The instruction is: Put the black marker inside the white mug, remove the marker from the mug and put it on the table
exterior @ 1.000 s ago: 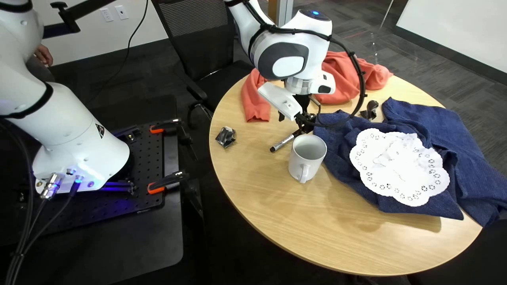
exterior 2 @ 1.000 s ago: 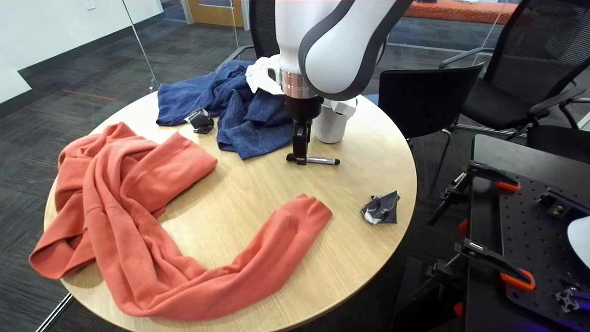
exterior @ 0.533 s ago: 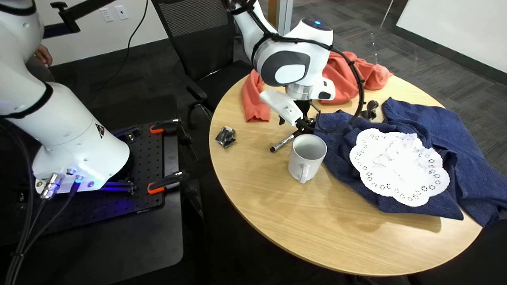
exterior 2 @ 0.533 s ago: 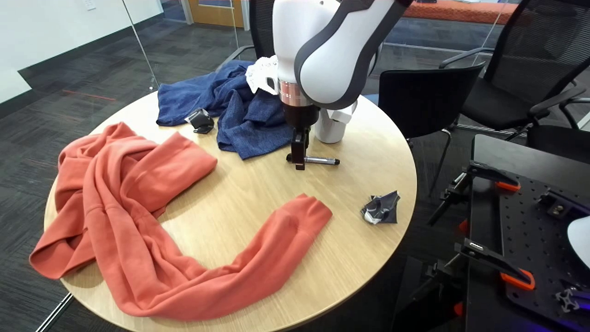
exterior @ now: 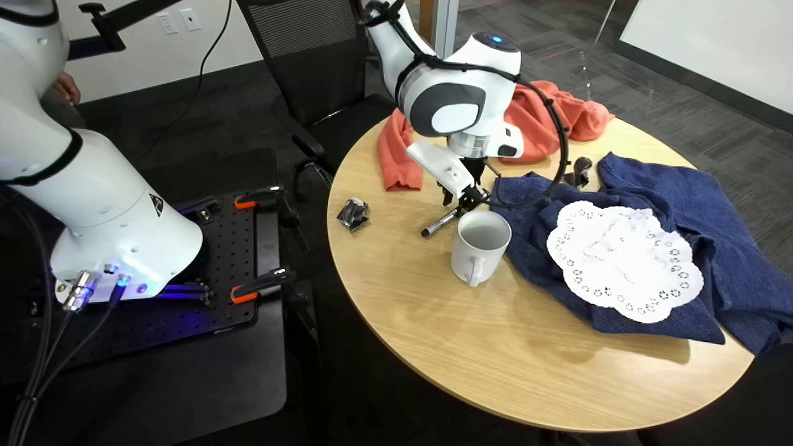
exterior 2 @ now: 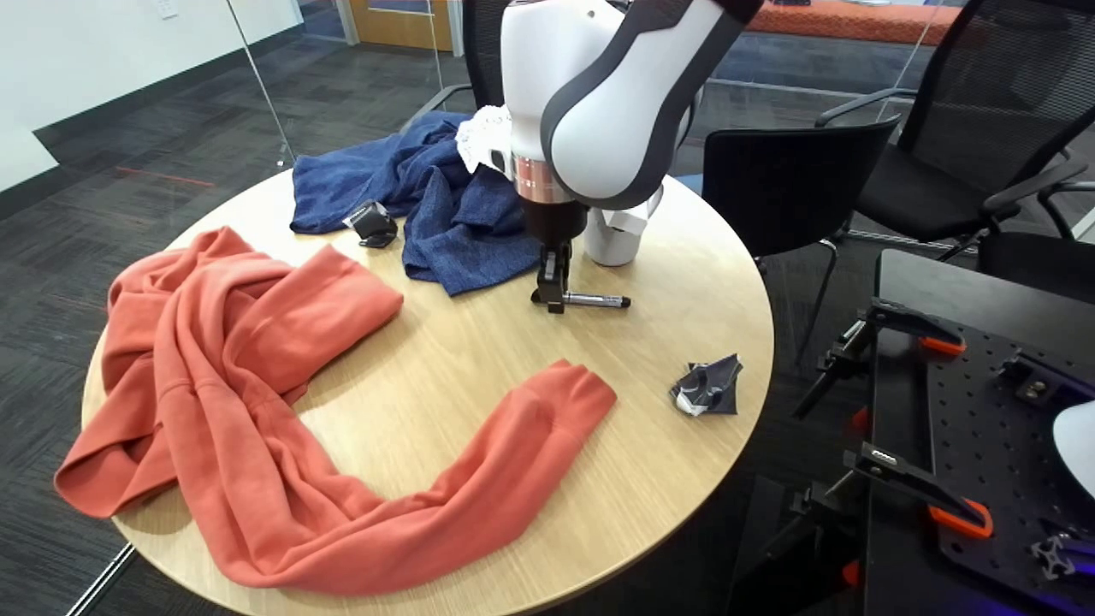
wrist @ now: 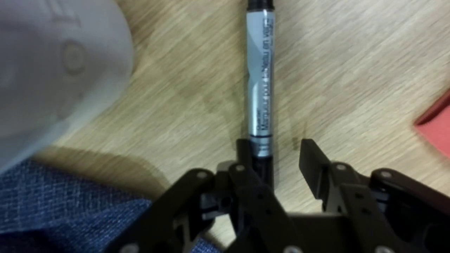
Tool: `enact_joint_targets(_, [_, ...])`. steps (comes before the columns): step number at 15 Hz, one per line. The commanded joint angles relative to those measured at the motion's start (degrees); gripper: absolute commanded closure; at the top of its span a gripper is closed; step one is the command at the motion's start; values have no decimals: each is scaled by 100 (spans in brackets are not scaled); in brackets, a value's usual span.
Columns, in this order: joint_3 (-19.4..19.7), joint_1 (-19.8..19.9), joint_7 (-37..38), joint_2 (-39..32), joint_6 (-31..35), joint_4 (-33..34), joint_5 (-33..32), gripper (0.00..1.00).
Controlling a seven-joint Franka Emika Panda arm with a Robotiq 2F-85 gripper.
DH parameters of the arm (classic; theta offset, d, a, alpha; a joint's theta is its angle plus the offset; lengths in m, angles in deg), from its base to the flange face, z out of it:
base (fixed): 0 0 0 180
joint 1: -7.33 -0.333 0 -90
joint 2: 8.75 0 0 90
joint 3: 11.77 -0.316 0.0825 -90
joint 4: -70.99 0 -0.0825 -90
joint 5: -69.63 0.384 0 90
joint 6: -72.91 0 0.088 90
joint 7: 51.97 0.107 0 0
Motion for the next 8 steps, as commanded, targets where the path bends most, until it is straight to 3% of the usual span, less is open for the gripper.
enact_joint_targets(1, [-58, 79, -42, 28, 102, 38, -54, 88])
enact_joint_targets(2, [-36, 57, -2, 53, 96, 33, -61, 97])
enact_joint_targets(3, [-20, 33, 46, 120, 106, -2, -60, 100])
enact_joint_targets(8, [-29, -13, 338, 845, 326, -414, 61, 95])
